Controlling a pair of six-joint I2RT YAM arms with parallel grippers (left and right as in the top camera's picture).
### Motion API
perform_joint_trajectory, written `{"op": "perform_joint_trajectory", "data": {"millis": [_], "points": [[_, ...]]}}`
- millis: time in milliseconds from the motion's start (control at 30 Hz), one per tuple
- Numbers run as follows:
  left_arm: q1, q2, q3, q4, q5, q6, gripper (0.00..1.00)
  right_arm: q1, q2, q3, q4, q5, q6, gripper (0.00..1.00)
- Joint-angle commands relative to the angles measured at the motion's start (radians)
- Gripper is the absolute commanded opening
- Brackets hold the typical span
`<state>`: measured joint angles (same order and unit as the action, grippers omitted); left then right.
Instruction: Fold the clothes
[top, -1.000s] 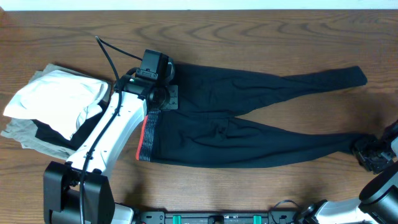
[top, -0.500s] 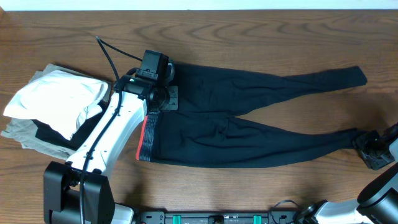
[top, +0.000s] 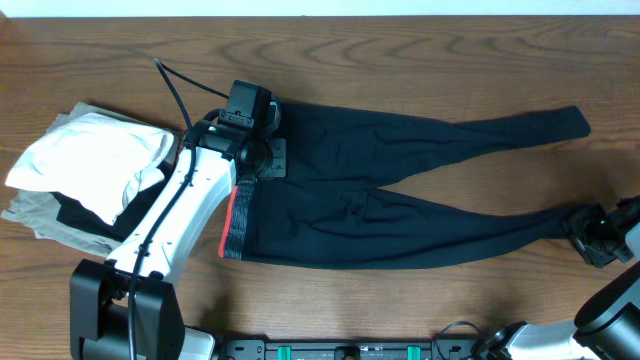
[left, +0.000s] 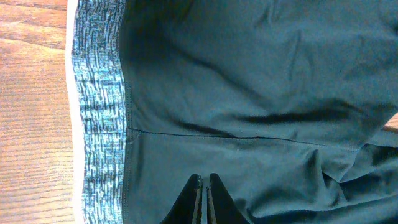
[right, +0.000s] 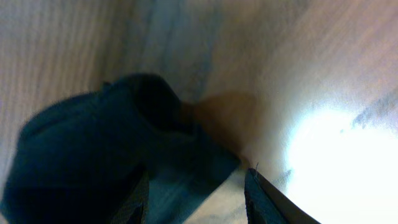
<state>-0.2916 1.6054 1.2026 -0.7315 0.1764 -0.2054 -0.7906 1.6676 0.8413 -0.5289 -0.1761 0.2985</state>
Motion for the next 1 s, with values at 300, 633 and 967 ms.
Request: {"op": "perform_joint_trajectory", "data": {"millis": [300,633,967], "points": [[-0.002,0.008,-0.011,-0.009,-0.012,0.011,0.06,-0.001,0.032,-0.051,0.067,-0.004,-0.016,0.39],[-0.002,0.008,-0.011,-0.01,-0.012,0.011,0.06,-0.001,0.032,-0.099,0.126,0.004,-0.015,0.01],[-0.002,0.008,-0.011,-0.009,-0.012,0.029,0.06,-0.001,-0.026,-0.018,-0.046,-0.096,0.038,0.01]]}}
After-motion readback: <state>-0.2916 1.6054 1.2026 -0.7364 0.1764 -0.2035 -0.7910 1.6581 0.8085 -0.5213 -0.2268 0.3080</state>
